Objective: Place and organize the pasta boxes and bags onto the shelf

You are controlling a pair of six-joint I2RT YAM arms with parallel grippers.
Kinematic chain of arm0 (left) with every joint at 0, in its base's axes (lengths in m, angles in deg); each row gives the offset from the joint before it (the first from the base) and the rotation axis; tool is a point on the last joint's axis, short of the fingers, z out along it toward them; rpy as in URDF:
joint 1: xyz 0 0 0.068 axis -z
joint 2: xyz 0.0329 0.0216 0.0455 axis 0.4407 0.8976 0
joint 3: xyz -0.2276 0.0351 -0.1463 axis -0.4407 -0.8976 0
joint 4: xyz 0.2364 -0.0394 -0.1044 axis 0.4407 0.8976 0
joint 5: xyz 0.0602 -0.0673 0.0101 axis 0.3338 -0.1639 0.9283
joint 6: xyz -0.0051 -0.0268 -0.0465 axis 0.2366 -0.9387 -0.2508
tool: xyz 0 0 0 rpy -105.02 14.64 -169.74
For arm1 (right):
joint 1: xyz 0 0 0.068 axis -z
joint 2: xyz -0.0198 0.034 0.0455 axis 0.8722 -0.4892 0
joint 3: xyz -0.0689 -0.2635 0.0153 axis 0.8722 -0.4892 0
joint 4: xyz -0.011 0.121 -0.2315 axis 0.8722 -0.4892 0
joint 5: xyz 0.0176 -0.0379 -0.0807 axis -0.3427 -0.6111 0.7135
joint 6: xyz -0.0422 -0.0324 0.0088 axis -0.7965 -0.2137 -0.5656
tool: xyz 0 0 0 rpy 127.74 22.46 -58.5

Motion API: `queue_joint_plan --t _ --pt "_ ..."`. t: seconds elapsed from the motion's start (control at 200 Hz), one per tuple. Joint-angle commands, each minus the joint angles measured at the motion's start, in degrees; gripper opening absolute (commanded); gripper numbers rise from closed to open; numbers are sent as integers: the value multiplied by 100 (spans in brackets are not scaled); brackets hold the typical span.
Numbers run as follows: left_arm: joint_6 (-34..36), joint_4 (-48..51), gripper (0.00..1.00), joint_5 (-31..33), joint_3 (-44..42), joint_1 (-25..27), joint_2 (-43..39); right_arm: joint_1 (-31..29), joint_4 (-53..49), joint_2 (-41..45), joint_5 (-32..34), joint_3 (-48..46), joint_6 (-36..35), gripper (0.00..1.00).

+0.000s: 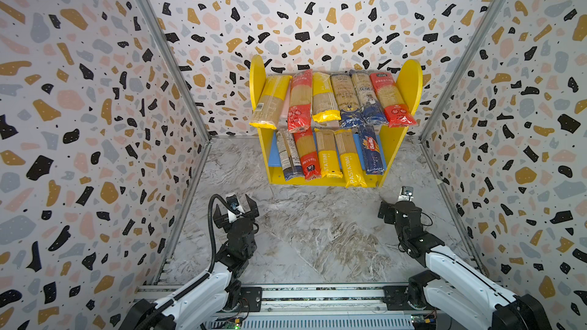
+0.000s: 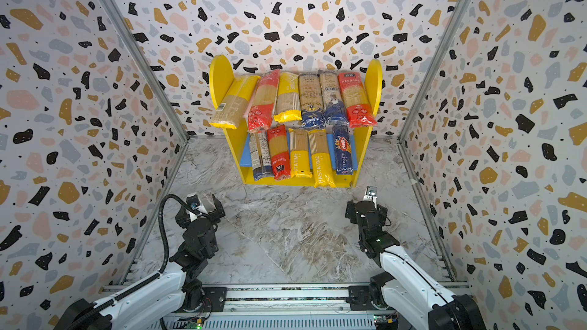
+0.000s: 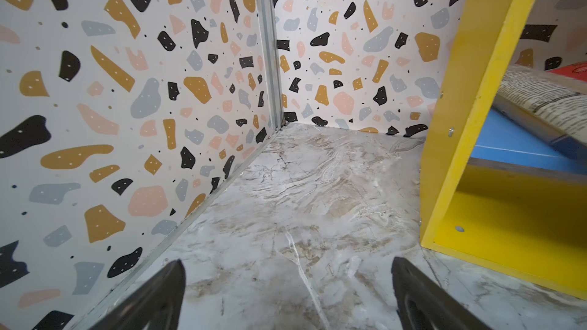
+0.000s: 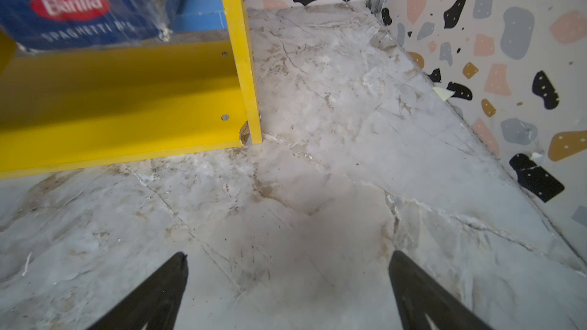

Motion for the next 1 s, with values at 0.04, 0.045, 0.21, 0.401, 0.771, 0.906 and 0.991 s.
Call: queue_joint_plan --t 0.04,0.045,0.21,0.401,0.771,0.906,0.991 --pt "411 -1974 100 -111 -329 -292 667 157 1524 -123 284 -157 -646 99" --pt "411 -2016 100 -124 -342 -301 695 170 1561 -134 289 -161 -677 99" --pt "476 -2778 99 -135 -167 -643 1791 740 3497 -807 -10 -726 -965 99" --pt "443 -3601 99 -560 -17 -1022 2901 866 5215 -2053 72 -901 -1209 99" --pt "218 -2924 100 -1716 357 -1572 3143 1258 5936 -3236 -918 -501 -1703 99" --pt "152 -2742 100 -1982 421 -1707 3101 1510 5634 -3262 -1523 -373 -1587 99" --pt "153 -2747 99 -1986 419 -1717 3099 1566 6839 -3621 -1673 -748 -1667 99"
